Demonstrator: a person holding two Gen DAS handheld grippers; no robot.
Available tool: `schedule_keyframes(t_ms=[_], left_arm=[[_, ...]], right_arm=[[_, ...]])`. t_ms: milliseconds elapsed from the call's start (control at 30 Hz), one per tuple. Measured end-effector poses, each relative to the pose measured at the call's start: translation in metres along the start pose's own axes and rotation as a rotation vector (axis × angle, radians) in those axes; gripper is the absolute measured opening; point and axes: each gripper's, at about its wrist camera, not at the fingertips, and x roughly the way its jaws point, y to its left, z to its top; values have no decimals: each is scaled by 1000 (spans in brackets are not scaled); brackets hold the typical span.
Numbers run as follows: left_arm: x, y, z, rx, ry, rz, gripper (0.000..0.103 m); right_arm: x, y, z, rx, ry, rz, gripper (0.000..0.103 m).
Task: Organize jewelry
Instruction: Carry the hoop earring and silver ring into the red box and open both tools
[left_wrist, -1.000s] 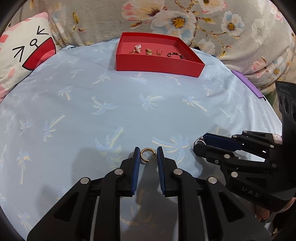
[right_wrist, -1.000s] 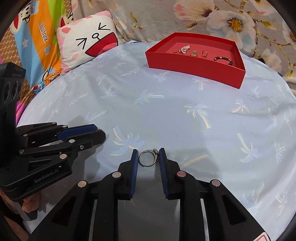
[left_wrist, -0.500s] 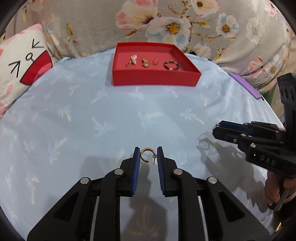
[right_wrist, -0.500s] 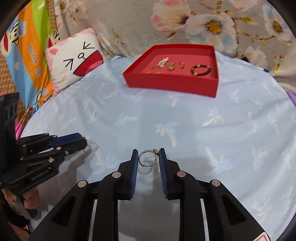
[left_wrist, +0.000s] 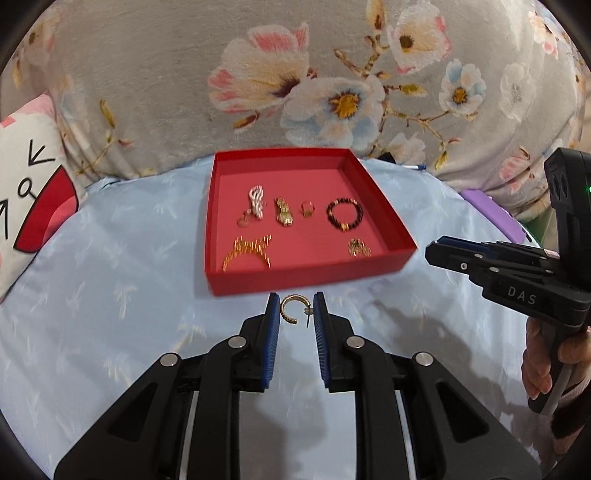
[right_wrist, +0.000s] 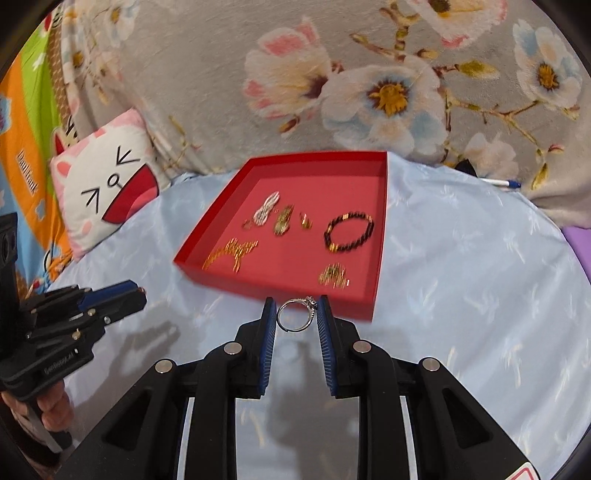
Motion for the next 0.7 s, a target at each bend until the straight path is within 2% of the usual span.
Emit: schedule_keyframes(t_ms=[200, 333, 700], left_arm=[[46, 0, 38, -7, 2, 1, 18], [77, 4, 48, -24, 25, 17, 18], [120, 11, 64, -57, 49, 10, 18]], right_arm=[[40, -11, 47, 19, -18, -33, 21], [67, -18, 71, 27, -15, -59, 21], [125, -24, 101, 74, 35, -65, 22]])
